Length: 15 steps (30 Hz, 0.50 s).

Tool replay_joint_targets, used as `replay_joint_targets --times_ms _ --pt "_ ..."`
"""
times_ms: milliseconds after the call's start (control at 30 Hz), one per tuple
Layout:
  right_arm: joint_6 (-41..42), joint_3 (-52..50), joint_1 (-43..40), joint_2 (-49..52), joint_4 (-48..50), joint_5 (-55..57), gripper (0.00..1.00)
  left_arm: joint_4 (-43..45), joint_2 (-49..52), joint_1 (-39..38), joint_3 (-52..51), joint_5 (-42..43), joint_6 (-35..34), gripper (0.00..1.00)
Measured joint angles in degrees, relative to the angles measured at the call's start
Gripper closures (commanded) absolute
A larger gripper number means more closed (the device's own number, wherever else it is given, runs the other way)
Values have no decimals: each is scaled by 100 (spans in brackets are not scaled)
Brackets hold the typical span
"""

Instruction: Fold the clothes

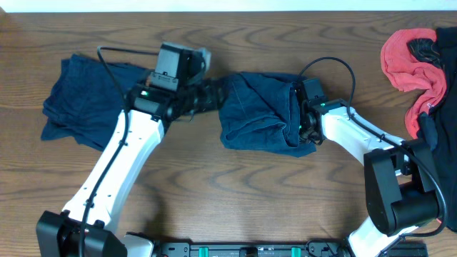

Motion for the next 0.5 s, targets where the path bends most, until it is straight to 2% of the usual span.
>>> replay_joint_targets --times_ms 100,200,333,500 --pt "7 0 0 0 2 -2 96 -675 0 170 -7 -149 -136 52" --pt "7 0 0 0 2 -7 96 -953 0 219 -31 -66 -413 45" --pt "9 0 0 0 2 -11 96 -861 0 175 -162 103 -780 43" --pt "9 0 0 0 -2 -11 96 -435 0 164 -420 199 -1353 34"
